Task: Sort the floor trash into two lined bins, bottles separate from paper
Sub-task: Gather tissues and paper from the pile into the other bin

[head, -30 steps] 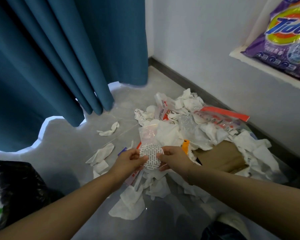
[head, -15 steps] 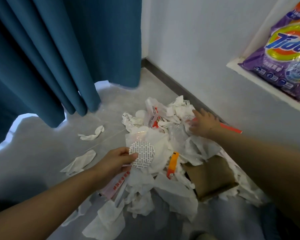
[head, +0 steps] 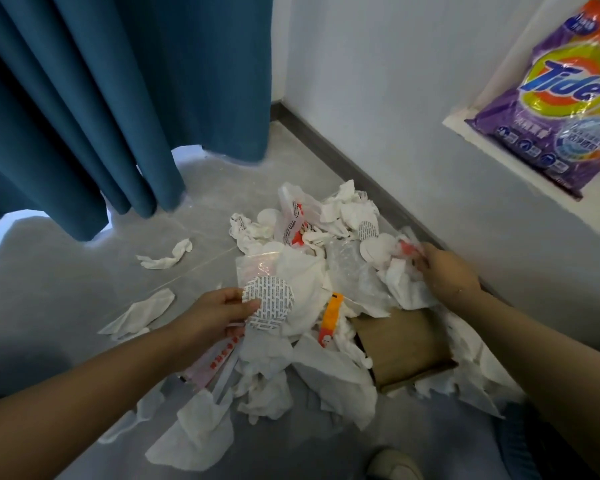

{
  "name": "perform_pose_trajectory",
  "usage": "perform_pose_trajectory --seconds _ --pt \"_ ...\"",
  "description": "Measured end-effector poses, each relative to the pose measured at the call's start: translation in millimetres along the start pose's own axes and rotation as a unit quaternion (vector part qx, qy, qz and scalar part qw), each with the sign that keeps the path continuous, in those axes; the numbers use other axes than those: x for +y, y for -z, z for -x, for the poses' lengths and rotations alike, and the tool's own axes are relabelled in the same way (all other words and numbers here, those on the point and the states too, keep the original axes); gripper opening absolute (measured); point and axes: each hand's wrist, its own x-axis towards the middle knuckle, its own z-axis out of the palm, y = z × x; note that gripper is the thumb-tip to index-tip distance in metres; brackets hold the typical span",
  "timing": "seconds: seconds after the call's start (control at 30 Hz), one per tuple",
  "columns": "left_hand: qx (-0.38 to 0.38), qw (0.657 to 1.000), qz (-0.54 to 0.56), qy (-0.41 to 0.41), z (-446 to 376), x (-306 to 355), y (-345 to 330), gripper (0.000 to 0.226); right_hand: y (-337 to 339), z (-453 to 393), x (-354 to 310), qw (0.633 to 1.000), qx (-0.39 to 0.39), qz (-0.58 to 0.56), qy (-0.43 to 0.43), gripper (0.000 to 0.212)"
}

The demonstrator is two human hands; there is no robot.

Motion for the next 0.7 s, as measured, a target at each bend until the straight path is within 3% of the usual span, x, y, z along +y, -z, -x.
perform_pose_trajectory --seconds 0.13,0.27,0.33,0.5,0.6,0.7 --pt "0.0 1.0 -0.028 -0.008 2.4 4.0 -5.1 0.021 9.6 4.1 13.8 0.999 0.02 0.008 -0.042 0.033" --pt "-0.002 0.999 -0.043 -0.001 -0.7 4.7 -9.0 0.023 14.0 1.9 13.7 0.961 -0.219 0.143 -0.085 0.046" --pt "-0.002 0.999 -0.046 0.004 -4.9 4.9 -9.9 0.024 19.3 1.2 6.1 0.952 -0.255 0.152 -0.078 0.049" --pt "0.002 0.999 -0.033 0.009 -9.8 8.8 -16.6 0.017 28.2 -12.8 -29.8 0.992 -0.103 0.068 -0.007 0.017" --pt "0.001 0.999 -0.039 0.009 -7.2 11.2 -20.7 0.012 7.6 -20.8 -51.5 0.998 -0.039 -0.02 0.046 0.031" --pt "0.009 0.999 -0.025 0.022 -1.9 7.7 -22.5 0.015 -7.4 -24.0 -66.0 0.995 -0.081 0.045 0.04 0.051"
